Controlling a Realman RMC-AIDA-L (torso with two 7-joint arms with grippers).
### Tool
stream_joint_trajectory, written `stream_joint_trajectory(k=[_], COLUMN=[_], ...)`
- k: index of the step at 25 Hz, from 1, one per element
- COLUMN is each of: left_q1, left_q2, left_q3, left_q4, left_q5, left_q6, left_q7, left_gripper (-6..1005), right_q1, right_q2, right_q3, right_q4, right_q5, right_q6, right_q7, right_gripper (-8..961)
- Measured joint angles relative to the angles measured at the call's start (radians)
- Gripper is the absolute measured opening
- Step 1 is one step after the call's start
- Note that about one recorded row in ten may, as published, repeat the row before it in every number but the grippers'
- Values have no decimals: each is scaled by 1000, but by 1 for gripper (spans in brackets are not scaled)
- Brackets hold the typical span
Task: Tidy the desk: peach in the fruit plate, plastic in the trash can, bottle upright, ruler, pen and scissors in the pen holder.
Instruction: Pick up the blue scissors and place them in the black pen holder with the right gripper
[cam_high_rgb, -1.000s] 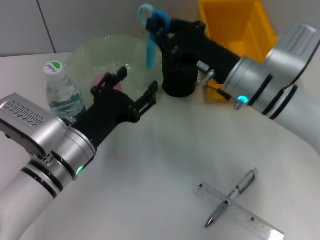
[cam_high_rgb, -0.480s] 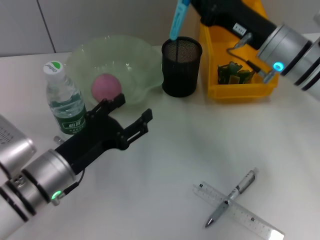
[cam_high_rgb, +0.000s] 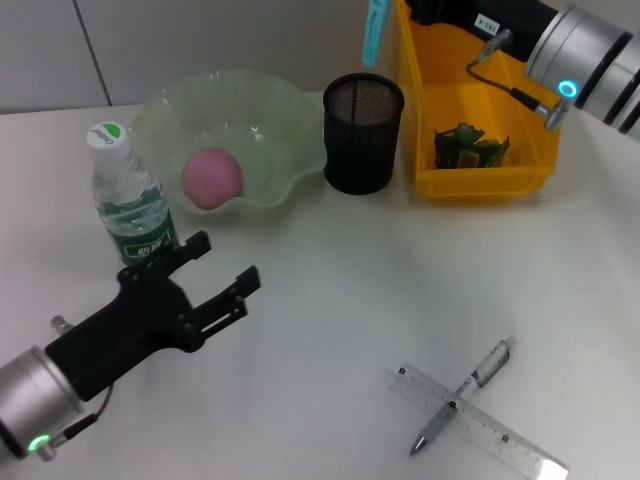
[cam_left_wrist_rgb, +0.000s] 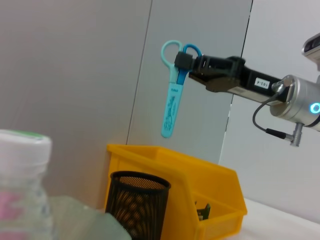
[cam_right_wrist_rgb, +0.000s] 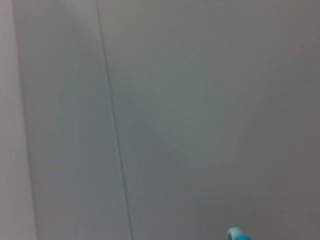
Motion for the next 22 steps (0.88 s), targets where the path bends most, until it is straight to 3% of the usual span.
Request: stream_joint_trajectory(k=[8, 15, 22], left_q1=[18, 16, -8], left_q2=[15, 15, -6], left_q3=[-97, -125, -176], left_q4=[-4, -13, -39], left_q5=[150, 170, 171], left_q6=[39, 46, 32], left_q7=[-98, -95, -94], left_gripper=[805, 805, 805], right_q1=[11, 23, 24], right_q2=[-7, -7, 2], right_q3=[-52, -104, -110], right_q4=[-49, -58, -61], right_q5=[-5, -6, 3], right_q6=[108, 175, 173], right_q7=[99, 113, 58], right_gripper=[136, 143, 150])
